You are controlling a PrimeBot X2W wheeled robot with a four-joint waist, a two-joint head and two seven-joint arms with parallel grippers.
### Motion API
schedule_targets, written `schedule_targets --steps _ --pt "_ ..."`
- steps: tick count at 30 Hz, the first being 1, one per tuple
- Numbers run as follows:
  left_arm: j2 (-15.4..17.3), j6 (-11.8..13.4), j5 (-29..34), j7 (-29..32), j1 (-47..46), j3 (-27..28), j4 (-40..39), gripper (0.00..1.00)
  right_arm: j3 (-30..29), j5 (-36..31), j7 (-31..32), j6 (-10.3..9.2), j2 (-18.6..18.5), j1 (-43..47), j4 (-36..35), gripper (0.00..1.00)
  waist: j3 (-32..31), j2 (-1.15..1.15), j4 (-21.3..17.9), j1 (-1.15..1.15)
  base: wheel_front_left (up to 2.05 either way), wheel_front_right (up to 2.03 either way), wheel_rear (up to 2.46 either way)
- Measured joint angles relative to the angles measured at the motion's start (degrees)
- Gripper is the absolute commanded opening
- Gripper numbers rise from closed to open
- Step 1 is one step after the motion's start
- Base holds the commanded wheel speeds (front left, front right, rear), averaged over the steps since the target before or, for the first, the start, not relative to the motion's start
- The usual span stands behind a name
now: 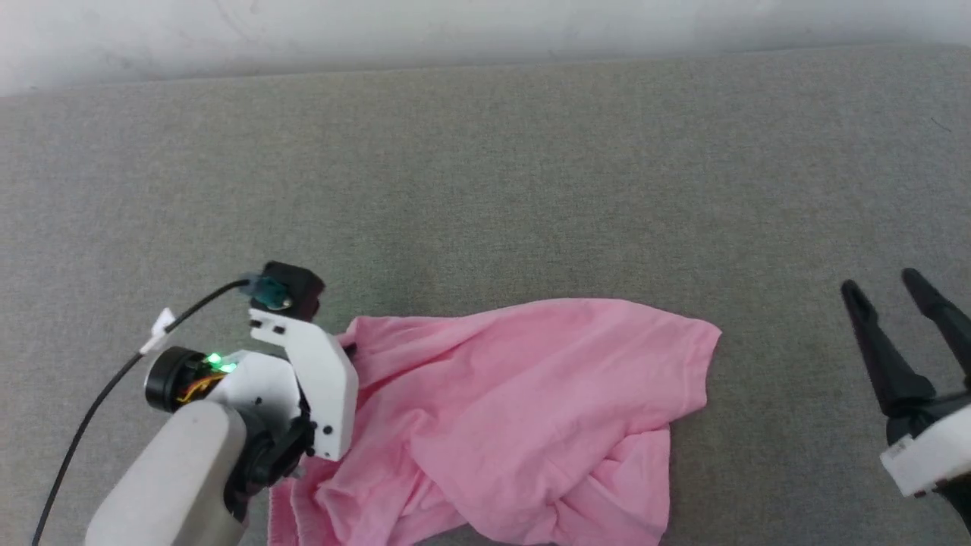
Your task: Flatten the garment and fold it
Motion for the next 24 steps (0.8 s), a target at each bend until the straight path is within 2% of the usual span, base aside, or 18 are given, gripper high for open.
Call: schedule_targets --steps 5,12,19,23,24 --pt "-0.25 1.87 -0.25 -4.78 1.03 2.78 -1.83 0.00 4.95 3.48 3.69 0.00 -5.52 -3.96 8.93 1.00 -0.43 0.00 0.94 0.00 0.00 0.00 0.00" --pt "-0.54 3.01 0.66 -8.83 1.03 4.09 -6.79 0.00 18.56 9.74 10.49 0.00 -12.09 -13.42 20.96 1.00 0.67 0.00 2.91 0.01 0.00 0.00 0.00" --pt "-1.34 3.02 1.08 -9.57 0.99 3.30 -8.37 0.00 32.59 15.11 14.14 0.00 -14.17 -23.82 28.70 1.00 2.56 0.00 4.80 0.01 0.00 0.00 0.00" --pt "-1.53 3.03 1.09 -10.01 0.98 3.05 -8.44 0.00 37.43 17.91 18.75 0.01 -15.44 -28.28 32.12 1.00 3.19 0.00 5.46 0.00 0.00 0.00 0.00" --pt "-1.62 3.03 1.09 -10.02 0.99 2.97 -8.43 0.00 38.28 18.71 19.89 0.01 -15.57 -29.13 32.83 0.52 3.23 0.00 5.57 0.00 0.00 0.00 0.00"
